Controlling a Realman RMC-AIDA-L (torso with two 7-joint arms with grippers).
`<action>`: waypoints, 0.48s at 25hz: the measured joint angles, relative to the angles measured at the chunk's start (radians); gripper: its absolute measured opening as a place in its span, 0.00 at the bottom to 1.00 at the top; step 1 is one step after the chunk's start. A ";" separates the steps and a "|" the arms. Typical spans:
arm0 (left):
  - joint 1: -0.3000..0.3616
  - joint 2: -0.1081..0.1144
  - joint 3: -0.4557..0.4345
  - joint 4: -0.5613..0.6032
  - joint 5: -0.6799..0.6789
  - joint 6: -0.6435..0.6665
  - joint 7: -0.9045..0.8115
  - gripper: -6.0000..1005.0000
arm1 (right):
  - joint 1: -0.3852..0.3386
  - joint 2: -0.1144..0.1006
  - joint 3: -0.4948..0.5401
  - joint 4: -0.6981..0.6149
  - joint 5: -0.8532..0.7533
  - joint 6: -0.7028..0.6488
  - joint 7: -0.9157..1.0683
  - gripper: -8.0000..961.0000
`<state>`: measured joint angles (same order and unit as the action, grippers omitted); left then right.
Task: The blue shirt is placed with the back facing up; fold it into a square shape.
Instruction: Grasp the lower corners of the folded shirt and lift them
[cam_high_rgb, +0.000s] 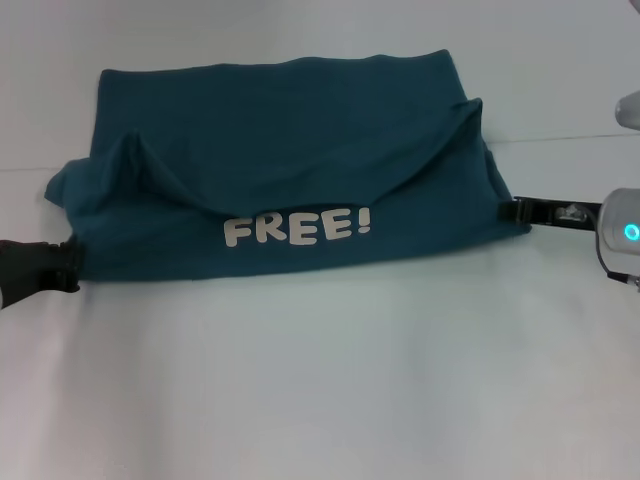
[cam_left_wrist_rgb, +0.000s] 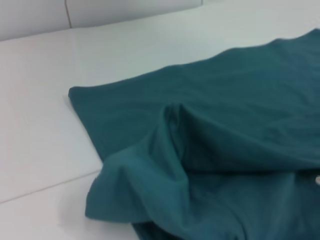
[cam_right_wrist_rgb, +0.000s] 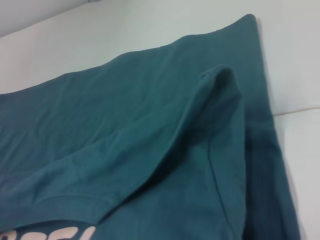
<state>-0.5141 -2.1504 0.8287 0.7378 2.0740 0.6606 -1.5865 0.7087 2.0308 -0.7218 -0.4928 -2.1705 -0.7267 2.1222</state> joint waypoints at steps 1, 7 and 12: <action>0.003 0.004 -0.004 0.005 0.000 0.015 -0.008 0.03 | -0.006 0.001 0.004 -0.004 0.000 0.000 -0.003 0.03; 0.009 0.023 -0.064 0.007 0.000 0.096 -0.020 0.03 | -0.050 0.003 0.022 -0.009 0.091 -0.024 -0.104 0.03; 0.018 0.038 -0.119 0.004 0.005 0.155 -0.026 0.03 | -0.092 0.003 0.023 -0.009 0.163 -0.072 -0.195 0.03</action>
<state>-0.4962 -2.1128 0.7099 0.7419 2.0794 0.8160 -1.6126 0.6170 2.0338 -0.6985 -0.5017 -2.0074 -0.7984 1.9272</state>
